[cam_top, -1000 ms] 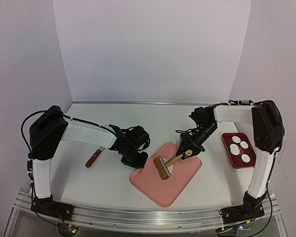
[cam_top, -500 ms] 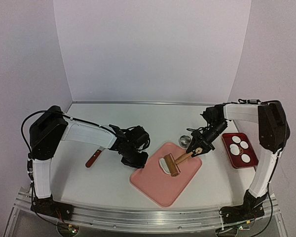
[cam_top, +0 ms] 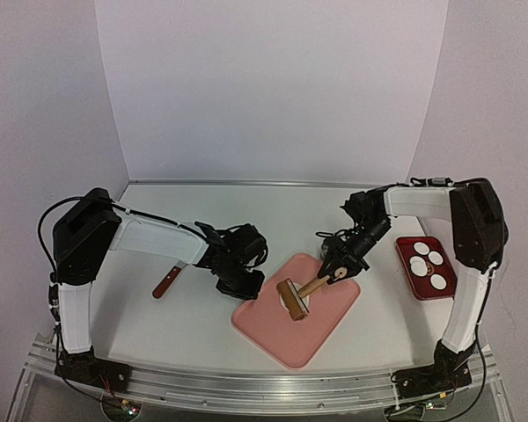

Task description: Roll out the dumpling wrappers from the dough

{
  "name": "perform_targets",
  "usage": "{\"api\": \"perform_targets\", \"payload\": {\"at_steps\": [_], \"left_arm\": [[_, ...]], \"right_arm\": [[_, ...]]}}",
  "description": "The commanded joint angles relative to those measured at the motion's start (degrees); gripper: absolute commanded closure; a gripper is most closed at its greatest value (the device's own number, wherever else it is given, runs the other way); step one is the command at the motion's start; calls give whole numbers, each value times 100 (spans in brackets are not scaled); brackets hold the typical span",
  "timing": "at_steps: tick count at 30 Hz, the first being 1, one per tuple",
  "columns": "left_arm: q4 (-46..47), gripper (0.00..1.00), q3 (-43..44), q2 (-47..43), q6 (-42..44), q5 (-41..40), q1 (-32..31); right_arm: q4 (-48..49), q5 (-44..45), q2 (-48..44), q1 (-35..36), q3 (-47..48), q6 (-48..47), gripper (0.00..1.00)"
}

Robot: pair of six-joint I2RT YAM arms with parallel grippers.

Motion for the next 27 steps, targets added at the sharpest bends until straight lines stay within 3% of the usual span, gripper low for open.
{"api": "perform_targets", "payload": {"at_steps": [1,15,22,27], "left_arm": [[-433,100,-107,556,-399,-517,140],[-417,100,-258,435,-336,-536,137],[-374,100,-220,433,-297,-541,140],[-351,100,-197,441,-229,-503,140]], "right_arm": [[-447,2725,485,195,-504,208,100],[-717,3154,-4,-631,-474,57,100],[-675,2997,111,-600,-478,119,100],[-577,2867,281,-165,-449,316,100]]}}
